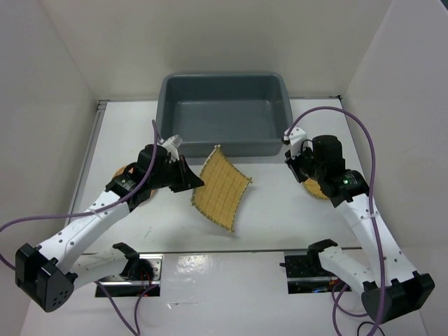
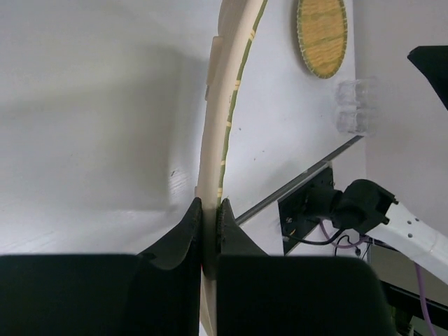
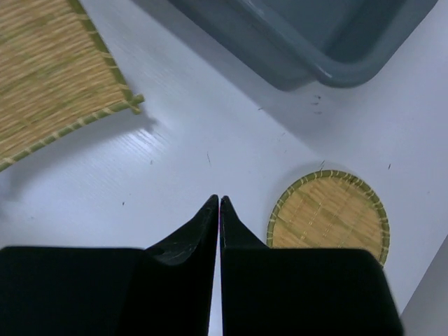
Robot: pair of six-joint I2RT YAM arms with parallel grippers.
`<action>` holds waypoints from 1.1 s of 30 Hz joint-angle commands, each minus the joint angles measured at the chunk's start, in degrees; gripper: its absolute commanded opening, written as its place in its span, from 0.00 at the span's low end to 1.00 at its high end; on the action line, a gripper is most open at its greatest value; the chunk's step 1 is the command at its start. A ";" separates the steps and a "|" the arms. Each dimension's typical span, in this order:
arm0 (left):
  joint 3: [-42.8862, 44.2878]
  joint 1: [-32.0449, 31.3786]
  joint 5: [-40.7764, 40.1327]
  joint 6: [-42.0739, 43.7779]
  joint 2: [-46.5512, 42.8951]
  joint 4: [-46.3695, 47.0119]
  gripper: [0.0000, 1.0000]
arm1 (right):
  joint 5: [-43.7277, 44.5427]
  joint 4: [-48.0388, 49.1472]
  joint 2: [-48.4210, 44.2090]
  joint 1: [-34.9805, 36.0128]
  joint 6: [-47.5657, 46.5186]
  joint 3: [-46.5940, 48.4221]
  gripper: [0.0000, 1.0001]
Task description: Place the mixed dishes into the plastic bin
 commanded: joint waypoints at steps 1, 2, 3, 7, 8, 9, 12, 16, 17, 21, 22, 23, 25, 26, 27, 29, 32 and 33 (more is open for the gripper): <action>3.20 0.79 1.50 -1.65 -1.83 4.33 0.00 | 3.46 1.27 0.66 -0.92 2.00 -1.20 0.06; 4.61 0.79 1.50 -1.65 -1.13 4.33 0.00 | 4.08 1.28 0.66 -0.92 2.52 -1.20 0.06; 6.54 1.57 1.50 -1.65 -0.34 4.33 0.00 | 4.61 1.28 0.66 -0.92 2.52 -1.20 0.06; 18.93 2.99 6.50 -2.18 6.15 4.94 0.00 | 5.14 1.28 0.66 -1.53 2.52 -1.20 0.06; 21.39 3.60 6.51 -3.31 7.21 4.94 0.00 | 5.14 1.80 0.14 -1.53 2.52 -1.20 0.06; 25.85 4.21 7.20 -3.32 8.27 4.94 0.00 | 5.92 1.81 0.13 -2.23 3.05 -1.20 0.08; 32.72 6.93 9.49 -6.56 14.32 7.04 0.00 | 6.54 1.81 0.13 -3.28 3.05 -1.73 0.10; 33.38 11.77 10.02 -16.65 19.70 16.51 0.00 | 7.07 2.33 1.36 -3.81 3.05 -1.73 0.11; 32.41 12.47 10.02 -22.60 21.53 22.72 0.00 | 7.07 2.33 1.97 -3.82 3.05 -1.73 0.11; 35.81 13.01 5.11 -29.15 29.70 27.97 0.00 | 7.07 2.33 2.59 -4.34 3.05 -1.73 0.10; 37.74 13.01 3.88 -29.16 31.81 27.97 0.00 | 7.07 2.33 2.59 -4.87 3.05 -1.73 0.10; 42.02 13.01 3.00 -29.16 35.84 25.71 0.00 | 7.07 2.33 2.59 -4.87 3.05 -1.73 0.09; 45.65 11.87 1.24 -29.69 39.81 24.38 0.00 | 6.55 2.33 3.12 -4.87 3.05 -1.73 0.09; 47.41 11.87 0.62 -29.69 43.23 23.85 0.00 | 6.55 2.33 3.12 -4.87 3.05 -1.73 0.09; 48.56 11.87 0.62 -29.69 44.91 23.84 0.00 | 5.94 2.33 3.12 -5.39 3.05 -1.73 0.09; 52.60 11.34 0.09 -29.69 49.30 22.96 0.00 | 5.93 1.81 3.12 -5.40 3.05 -1.73 0.09; 57.00 11.34 -1.05 -29.07 53.80 20.77 0.00 | 5.93 1.81 3.12 -5.40 2.53 -1.73 0.09; 57.97 11.34 -1.84 -28.12 54.85 20.76 0.00 | 5.41 1.81 3.12 -5.40 2.52 -1.73 0.09</action>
